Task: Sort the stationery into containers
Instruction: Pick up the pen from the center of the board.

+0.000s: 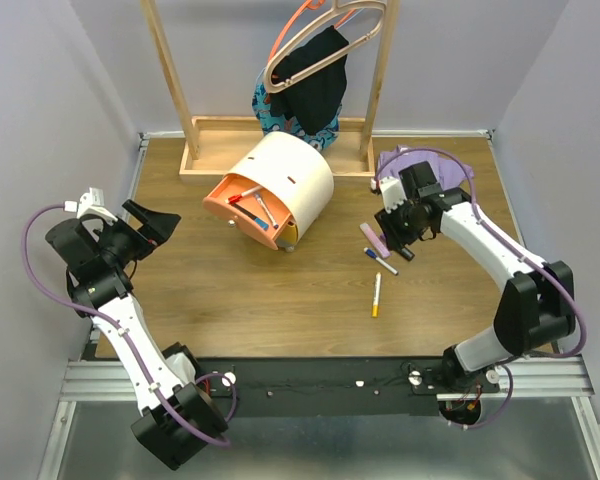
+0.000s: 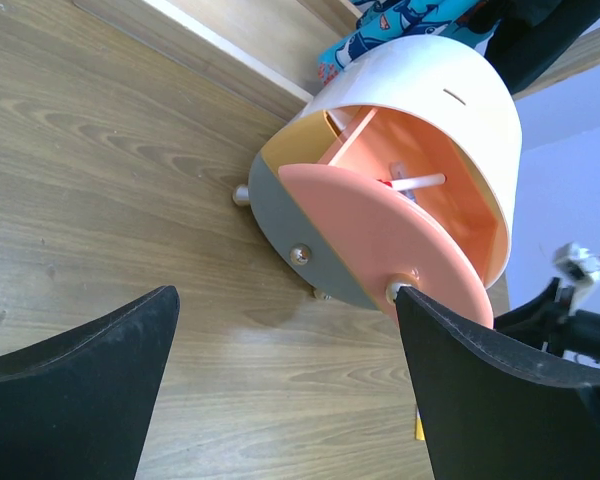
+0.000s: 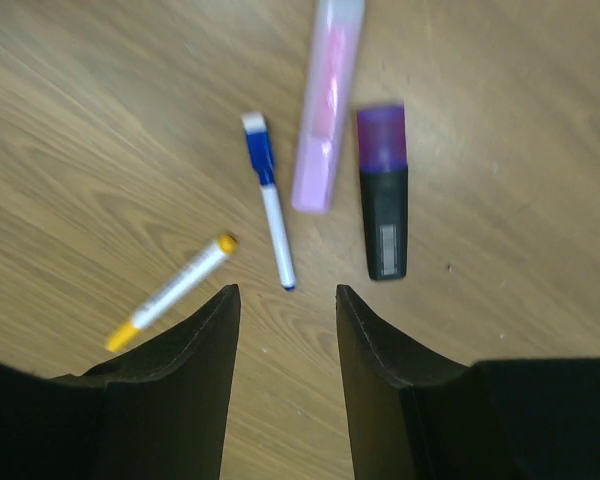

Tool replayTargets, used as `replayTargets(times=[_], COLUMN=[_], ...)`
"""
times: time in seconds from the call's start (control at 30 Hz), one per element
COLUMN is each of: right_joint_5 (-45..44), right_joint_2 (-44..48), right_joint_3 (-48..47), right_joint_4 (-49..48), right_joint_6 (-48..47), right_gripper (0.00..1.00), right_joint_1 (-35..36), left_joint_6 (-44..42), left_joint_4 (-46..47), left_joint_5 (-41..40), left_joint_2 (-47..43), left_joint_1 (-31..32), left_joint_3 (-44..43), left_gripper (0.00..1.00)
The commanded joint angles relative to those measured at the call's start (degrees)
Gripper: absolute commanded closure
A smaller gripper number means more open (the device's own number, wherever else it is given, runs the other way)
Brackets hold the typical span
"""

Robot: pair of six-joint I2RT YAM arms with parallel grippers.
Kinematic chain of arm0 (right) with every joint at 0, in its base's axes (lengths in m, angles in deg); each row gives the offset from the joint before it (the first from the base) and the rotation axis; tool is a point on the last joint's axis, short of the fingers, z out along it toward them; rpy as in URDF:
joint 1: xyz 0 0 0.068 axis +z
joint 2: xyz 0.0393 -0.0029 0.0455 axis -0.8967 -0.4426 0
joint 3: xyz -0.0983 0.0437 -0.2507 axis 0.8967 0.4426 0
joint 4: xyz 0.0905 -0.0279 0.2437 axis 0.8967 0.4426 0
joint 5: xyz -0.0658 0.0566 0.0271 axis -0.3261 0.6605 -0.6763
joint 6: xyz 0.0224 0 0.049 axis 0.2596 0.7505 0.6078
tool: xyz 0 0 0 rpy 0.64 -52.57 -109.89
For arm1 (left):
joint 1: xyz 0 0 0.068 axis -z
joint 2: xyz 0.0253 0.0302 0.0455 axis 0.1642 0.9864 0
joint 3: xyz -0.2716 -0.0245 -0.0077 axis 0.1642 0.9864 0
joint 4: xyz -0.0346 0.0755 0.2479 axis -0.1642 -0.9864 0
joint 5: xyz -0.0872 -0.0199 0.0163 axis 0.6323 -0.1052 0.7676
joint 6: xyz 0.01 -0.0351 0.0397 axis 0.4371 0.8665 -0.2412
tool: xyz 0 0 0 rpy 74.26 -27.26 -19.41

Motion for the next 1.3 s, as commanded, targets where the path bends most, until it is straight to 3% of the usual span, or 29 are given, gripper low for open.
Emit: replayTargets(times=[0.0,0.13,0.77,0.9,0.97,1.03,1.27], right_joint_5=[-2.95,-3.39,-2.70,-1.46,-0.58,-0.14,7.48], right_joint_2=[-3.22,-7.71,-23.96,-27.74,-28.72,-28.72,-16.17], right_joint_3=[4.47,4.13,-2.55,-4.31,-5.19,-5.54,-12.03], right_joint_4=[-4.82,-6.41,-6.42,-1.94,0.87,1.93,7.81], right_joint_6=[-8.18,-13.53,-19.78,-21.02,-21.10,-20.41,-15.92], right_gripper=[0.50,0.51,0.51,0.59,0.72,0.78,0.80], right_joint_1=[-3.63,-5.13,-6.98,-7.85,-8.21,-8.65,-9.09], left_joint_6=[-1.64,-3.57,-6.21,-6.56,-6.30,-5.78,-4.11], left_joint_4=[-1.56,-3.50,-9.03,-9.13,-8.69,-8.25,-5.53], left_joint_5=[1.48,1.05,-1.06,-1.42,-1.33,-1.33,-0.54], left_joint_2=[0.02,-0.07,-1.65,-1.74,-1.74,-1.74,-1.39], left_joint_1=[0.41,0.76,0.76,0.76,0.67,0.76,0.76], left_joint_3=[-1.51,-2.04,-2.74,-2.48,-2.22,-2.04,-2.13], left_gripper=[0.01,0.01,0.01,0.01,0.01,0.01,0.01])
